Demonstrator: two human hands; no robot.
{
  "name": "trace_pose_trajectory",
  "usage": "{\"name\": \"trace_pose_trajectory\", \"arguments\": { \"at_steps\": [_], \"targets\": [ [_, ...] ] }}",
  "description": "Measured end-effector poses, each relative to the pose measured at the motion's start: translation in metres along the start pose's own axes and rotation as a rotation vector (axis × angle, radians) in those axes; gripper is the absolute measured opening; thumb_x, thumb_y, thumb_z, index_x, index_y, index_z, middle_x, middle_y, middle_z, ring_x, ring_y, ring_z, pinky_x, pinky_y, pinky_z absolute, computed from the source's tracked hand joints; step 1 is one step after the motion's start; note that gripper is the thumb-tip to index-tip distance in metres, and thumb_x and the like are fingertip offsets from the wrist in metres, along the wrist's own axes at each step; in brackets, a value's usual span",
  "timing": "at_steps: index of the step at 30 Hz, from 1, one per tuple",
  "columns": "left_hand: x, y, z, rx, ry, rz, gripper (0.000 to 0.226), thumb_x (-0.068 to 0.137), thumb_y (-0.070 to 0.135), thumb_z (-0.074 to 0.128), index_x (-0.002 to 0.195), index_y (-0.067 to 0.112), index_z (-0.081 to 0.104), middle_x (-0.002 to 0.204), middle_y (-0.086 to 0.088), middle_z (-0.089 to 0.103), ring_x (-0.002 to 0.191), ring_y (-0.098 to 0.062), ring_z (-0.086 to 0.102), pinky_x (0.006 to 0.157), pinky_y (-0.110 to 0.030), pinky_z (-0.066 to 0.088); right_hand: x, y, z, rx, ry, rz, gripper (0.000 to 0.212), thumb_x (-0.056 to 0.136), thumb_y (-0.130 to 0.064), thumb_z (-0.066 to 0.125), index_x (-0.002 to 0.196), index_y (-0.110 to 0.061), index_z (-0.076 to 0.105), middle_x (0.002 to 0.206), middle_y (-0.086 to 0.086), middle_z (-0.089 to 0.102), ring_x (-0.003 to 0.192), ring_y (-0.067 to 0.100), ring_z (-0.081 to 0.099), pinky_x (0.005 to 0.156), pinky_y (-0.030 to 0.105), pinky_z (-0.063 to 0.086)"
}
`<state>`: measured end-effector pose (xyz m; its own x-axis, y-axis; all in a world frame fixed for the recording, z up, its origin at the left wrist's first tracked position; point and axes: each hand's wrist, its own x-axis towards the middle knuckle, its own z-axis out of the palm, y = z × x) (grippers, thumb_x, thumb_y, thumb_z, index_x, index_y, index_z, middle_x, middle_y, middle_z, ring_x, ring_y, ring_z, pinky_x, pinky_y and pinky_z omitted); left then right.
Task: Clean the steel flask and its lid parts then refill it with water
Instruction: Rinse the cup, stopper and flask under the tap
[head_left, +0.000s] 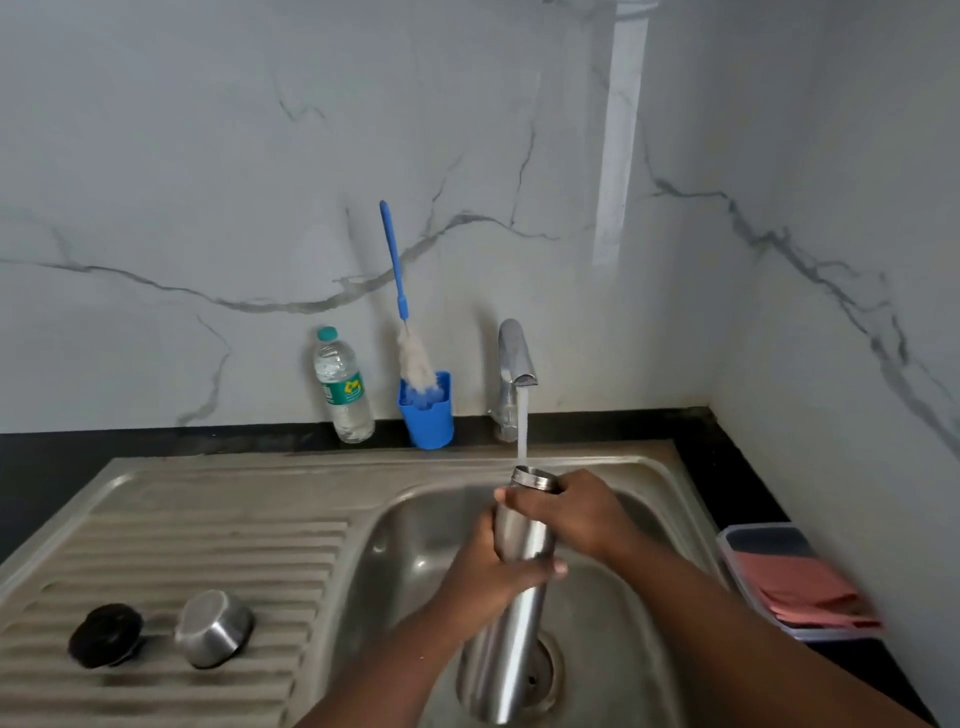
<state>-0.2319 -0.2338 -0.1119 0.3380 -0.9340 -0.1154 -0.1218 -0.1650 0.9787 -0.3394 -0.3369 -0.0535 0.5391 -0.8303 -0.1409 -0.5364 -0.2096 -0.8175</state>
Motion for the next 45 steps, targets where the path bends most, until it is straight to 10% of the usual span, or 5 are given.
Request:
{"name": "trace_pose_trajectory", "arguments": {
  "at_steps": [4, 24, 34, 39, 45],
  "targets": [
    [0.021, -0.001, 0.009, -0.145, 0.118, 0.007, 0.068, 0.069, 0.000, 0.082, 0.128, 0.012, 0.052, 0.106, -0.009, 0.073, 0.097, -0.020, 0.072, 0.075, -0.027, 0.056, 0.013, 0.001, 0.004, 0.109, -0.070, -0.036, 0.045, 0.066, -0.065, 0.074, 0.070, -0.020, 0.071, 0.060, -0.007, 0.067, 0.055, -0.002, 0.062, 0.051, 0.016, 0.044],
    [0.058, 0.007, 0.007, -0.282, 0.212, -0.009, 0.030, 0.091, 0.000, 0.062, 0.118, 0.011, 0.064, 0.103, -0.014, 0.074, 0.097, -0.027, 0.071, 0.080, -0.028, 0.059, 0.045, 0.018, 0.035, 0.603, -0.151, -0.084, 0.028, 0.096, -0.040, 0.053, 0.120, -0.027, 0.057, 0.105, -0.007, 0.071, 0.093, 0.001, 0.068, 0.092, 0.026, 0.053],
    [0.067, -0.001, 0.012, -0.671, 0.193, -0.254, 0.080, 0.074, 0.069, 0.067, 0.131, 0.013, 0.059, 0.125, -0.020, 0.065, 0.118, -0.035, 0.062, 0.105, -0.052, 0.046, -0.008, 0.048, 0.059, -0.089, -0.102, -0.306, 0.083, 0.080, -0.076, 0.008, 0.145, -0.035, -0.023, 0.156, -0.012, -0.024, 0.142, 0.002, -0.018, 0.116, 0.026, 0.000],
    [0.060, -0.005, 0.033, -0.446, 0.145, -0.104, 0.063, 0.094, 0.060, 0.039, 0.136, 0.017, 0.054, 0.129, -0.011, 0.064, 0.122, -0.019, 0.060, 0.108, -0.043, 0.043, 0.027, 0.024, 0.040, 0.291, -0.032, -0.142, 0.081, 0.090, -0.066, 0.030, 0.155, -0.025, 0.006, 0.156, -0.013, 0.018, 0.143, 0.005, 0.015, 0.114, 0.026, 0.015],
    [0.066, -0.005, 0.031, -0.385, 0.187, -0.086, 0.043, 0.100, 0.036, 0.040, 0.118, 0.004, 0.062, 0.094, -0.006, 0.072, 0.092, -0.013, 0.069, 0.077, -0.021, 0.054, 0.017, 0.021, 0.041, 0.010, 0.009, -0.231, 0.092, 0.083, -0.079, 0.011, 0.154, -0.024, -0.008, 0.161, -0.005, -0.011, 0.147, 0.010, -0.011, 0.116, 0.026, -0.001]
  ]
}}
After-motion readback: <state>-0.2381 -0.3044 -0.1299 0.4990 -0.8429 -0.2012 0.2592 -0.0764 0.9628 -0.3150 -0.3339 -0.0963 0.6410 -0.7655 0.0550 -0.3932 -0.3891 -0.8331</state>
